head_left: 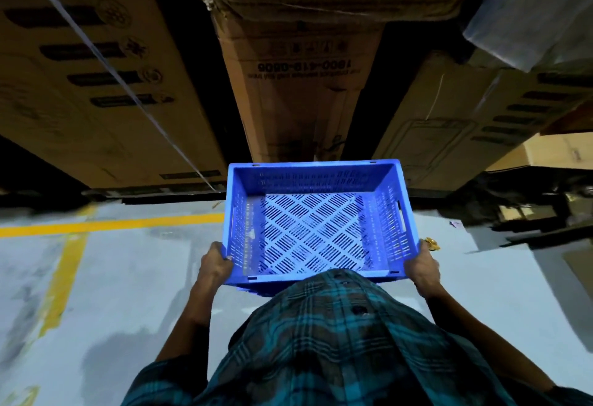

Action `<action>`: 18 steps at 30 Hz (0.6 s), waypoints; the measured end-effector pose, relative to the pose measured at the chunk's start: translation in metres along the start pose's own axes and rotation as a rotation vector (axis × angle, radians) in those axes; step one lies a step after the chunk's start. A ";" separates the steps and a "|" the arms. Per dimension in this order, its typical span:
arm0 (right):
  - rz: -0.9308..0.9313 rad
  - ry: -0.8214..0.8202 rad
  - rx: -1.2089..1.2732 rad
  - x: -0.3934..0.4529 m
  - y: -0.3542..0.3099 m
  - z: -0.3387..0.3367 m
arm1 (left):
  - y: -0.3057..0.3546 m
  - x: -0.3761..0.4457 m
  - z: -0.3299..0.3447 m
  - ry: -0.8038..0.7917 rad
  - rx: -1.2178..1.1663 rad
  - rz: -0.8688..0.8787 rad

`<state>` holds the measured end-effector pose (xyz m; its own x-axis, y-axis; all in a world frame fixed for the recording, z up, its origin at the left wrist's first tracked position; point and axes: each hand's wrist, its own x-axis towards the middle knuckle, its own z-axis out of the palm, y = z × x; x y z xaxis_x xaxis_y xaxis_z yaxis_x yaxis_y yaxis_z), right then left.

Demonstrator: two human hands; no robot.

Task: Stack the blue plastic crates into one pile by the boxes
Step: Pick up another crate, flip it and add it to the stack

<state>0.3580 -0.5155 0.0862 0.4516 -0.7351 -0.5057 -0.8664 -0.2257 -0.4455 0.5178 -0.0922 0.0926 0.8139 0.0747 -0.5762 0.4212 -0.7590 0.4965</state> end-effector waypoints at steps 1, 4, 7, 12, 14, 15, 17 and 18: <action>0.011 0.004 -0.009 0.000 0.003 0.002 | -0.002 -0.001 0.000 -0.007 0.010 0.001; 0.037 0.018 -0.009 0.003 0.007 0.005 | -0.014 -0.004 0.000 -0.033 0.004 0.033; 0.052 0.035 0.020 0.001 0.010 0.009 | -0.022 -0.008 -0.001 -0.052 -0.032 0.069; 0.031 0.094 0.050 -0.015 0.009 0.014 | -0.020 -0.011 0.008 -0.023 0.016 0.067; 0.039 0.132 0.081 -0.023 0.007 0.018 | -0.020 -0.015 0.012 0.005 0.046 0.064; 0.043 0.143 0.095 -0.027 0.009 0.021 | -0.021 -0.018 0.015 0.023 0.051 0.066; 0.045 0.146 0.112 -0.035 0.010 0.024 | -0.023 -0.025 0.019 0.072 0.059 0.068; 0.040 0.151 0.123 -0.038 0.012 0.025 | -0.025 -0.029 0.021 0.097 0.062 0.064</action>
<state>0.3360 -0.4747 0.0816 0.3721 -0.8316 -0.4123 -0.8463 -0.1215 -0.5187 0.4751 -0.0894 0.0834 0.8745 0.0842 -0.4777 0.3435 -0.8028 0.4874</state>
